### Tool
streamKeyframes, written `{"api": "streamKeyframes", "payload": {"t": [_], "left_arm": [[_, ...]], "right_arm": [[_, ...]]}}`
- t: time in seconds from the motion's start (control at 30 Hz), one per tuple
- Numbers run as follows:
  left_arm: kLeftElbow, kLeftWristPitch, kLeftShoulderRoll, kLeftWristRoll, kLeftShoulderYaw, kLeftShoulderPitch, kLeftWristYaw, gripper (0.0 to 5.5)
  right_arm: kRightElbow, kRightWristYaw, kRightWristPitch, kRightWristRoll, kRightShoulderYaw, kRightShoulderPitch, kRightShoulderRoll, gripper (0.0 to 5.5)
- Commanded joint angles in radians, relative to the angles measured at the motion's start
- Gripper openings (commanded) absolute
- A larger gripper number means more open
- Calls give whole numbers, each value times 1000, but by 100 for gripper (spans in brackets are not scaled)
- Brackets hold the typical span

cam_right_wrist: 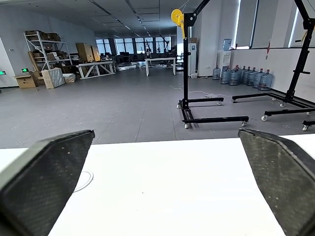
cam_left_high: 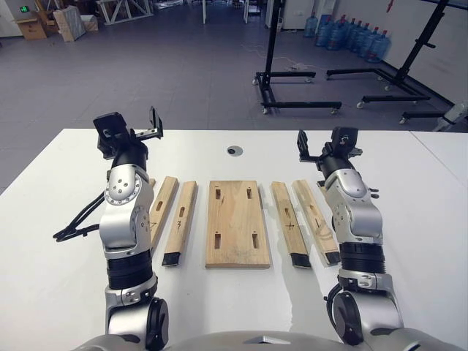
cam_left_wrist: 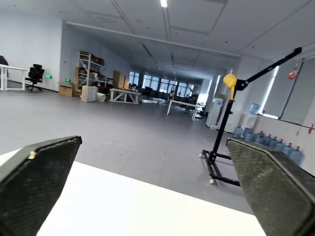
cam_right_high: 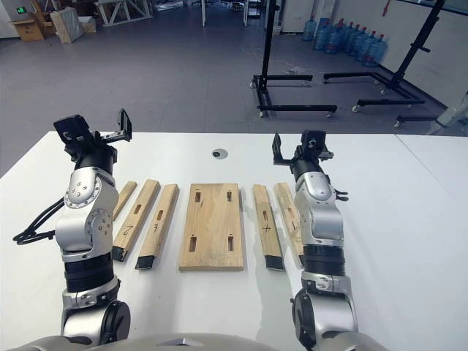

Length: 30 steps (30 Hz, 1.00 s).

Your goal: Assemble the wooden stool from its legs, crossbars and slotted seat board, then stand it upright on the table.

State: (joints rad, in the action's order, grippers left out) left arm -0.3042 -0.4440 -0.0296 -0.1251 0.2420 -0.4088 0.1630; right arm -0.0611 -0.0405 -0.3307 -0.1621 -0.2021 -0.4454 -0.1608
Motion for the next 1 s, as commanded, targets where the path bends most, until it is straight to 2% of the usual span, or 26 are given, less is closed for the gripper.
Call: {"api": "streamKeyframes", "payload": {"t": [0.03,0.47,1.0], "left_arm": [[-1,7,-33,38,-31,-21,-4,540],[46,120,-60,105,-162,-11,-93,540],[121,135,-70,108,-144,-27,-88,540]], "right_arm": [[-4,-1,25,-5,4,-14,9,538],[-2,-11,62,-8,25,-9,33,538],[-35,-2,83,-17,16,-30,35,538]]}}
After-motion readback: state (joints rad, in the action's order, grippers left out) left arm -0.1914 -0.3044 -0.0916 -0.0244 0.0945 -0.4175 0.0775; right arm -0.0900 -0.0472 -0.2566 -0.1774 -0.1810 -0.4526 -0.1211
